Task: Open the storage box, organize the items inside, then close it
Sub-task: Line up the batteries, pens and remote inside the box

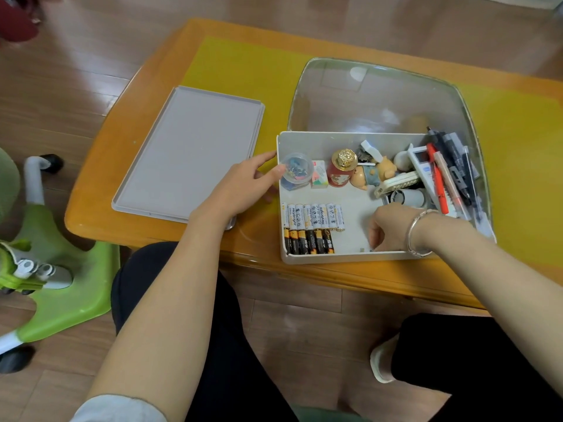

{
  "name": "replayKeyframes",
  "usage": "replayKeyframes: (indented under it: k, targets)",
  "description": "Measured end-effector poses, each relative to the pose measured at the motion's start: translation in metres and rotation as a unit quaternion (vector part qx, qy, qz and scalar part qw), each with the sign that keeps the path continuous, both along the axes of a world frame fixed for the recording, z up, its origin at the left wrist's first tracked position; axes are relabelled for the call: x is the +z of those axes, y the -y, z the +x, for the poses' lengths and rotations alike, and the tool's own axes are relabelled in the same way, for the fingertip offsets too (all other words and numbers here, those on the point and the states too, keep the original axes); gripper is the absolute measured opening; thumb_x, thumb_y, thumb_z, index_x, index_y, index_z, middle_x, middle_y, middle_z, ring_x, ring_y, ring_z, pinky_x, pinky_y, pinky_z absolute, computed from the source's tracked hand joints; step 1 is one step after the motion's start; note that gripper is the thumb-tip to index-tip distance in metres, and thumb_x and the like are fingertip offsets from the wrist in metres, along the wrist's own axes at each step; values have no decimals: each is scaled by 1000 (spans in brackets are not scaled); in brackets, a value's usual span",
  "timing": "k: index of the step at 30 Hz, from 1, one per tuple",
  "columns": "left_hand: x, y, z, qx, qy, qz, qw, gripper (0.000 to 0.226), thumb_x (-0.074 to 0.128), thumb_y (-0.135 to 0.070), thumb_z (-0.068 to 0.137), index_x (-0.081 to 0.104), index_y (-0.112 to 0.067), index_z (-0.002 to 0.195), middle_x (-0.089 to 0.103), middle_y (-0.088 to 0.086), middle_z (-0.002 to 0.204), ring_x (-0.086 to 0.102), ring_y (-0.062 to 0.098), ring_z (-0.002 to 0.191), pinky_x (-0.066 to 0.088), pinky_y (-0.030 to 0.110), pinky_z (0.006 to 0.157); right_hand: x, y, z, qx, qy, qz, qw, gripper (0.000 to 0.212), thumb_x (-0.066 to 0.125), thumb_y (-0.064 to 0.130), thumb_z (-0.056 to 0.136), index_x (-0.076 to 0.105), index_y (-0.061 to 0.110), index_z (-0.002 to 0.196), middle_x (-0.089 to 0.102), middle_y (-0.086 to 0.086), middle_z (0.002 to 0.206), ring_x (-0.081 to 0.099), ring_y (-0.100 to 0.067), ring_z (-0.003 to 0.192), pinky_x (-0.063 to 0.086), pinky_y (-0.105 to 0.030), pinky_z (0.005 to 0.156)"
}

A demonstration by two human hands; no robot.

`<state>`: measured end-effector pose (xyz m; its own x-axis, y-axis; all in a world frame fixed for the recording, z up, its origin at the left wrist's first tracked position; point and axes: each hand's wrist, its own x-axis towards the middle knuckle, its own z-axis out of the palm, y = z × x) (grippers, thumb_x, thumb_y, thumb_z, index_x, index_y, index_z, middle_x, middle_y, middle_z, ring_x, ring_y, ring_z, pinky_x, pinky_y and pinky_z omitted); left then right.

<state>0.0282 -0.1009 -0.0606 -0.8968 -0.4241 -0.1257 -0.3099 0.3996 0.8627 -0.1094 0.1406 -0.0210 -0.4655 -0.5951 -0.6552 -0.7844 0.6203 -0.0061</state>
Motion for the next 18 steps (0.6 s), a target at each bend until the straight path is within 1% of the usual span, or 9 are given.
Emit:
replayKeyframes:
  k: [2,4,6,9,11,13,15,16,18]
  targets:
    - [0,0,0,1,2,-3,1000,55,46,-55,94,37,-35,144,66,-17,91,67,-3,70,48,21,63,-2,5,4,15,-24,6,1000,15,65,31,81,70,17,81,70,0,83,65,-19,80,55,-30,78]
    - [1,0,0,5,2,0,1000,55,46,-55,94,38,-35,144,67,-16,90,67,-3,70,48,21,63,-3,10,9,10,-41,9,999,24,61,34,81,67,11,77,67,-6,78,62,-24,74,55,-33,75]
    - [1,0,0,4,1,3,1000,55,46,-54,94,38,-34,144,67,-16,90,67,-3,70,48,22,63,-3,13,13,-13,-45,-4,999,31,59,37,80,66,7,76,63,-8,73,56,-24,67,53,-33,71]
    - [1,0,0,4,1,2,1000,54,46,-54,94,37,-35,144,67,-15,91,67,-3,71,48,21,64,-3,16,18,-63,-25,-49,997,39,61,40,77,68,1,80,58,-7,66,51,-21,62,48,-29,61]
    - [1,0,0,3,2,1,1000,55,46,-54,94,37,-34,145,68,-13,92,68,-1,72,50,23,66,-4,20,21,-95,6,-76,993,34,63,37,76,70,4,74,61,-6,62,53,-17,59,46,-25,59]
    - [2,0,0,2,3,2,1000,55,45,-53,95,37,-34,145,68,-13,92,68,0,72,51,24,68,-5,25,23,-128,41,-93,987,25,67,34,76,70,10,69,67,-1,60,57,-10,54,48,-23,58]
    - [2,0,1,3,4,3,1000,55,46,-53,95,37,-34,145,68,-13,93,68,-1,72,51,24,67,-8,28,25,-155,70,-97,981,19,73,31,76,71,13,71,66,4,55,55,-1,43,45,-19,50]
    - [2,0,1,4,3,4,1000,54,46,-53,95,37,-34,145,68,-14,92,67,-1,72,51,24,67,-9,29,25,-161,78,-97,979,17,75,29,76,72,13,73,66,5,56,55,0,43,43,-17,48]
    - [2,-1,1,5,1,6,1000,54,46,-52,95,38,-33,144,68,-14,90,67,-1,72,50,23,66,-10,29,25,-163,81,-89,979,12,77,26,76,74,14,77,68,4,63,58,-5,53,45,-18,50]
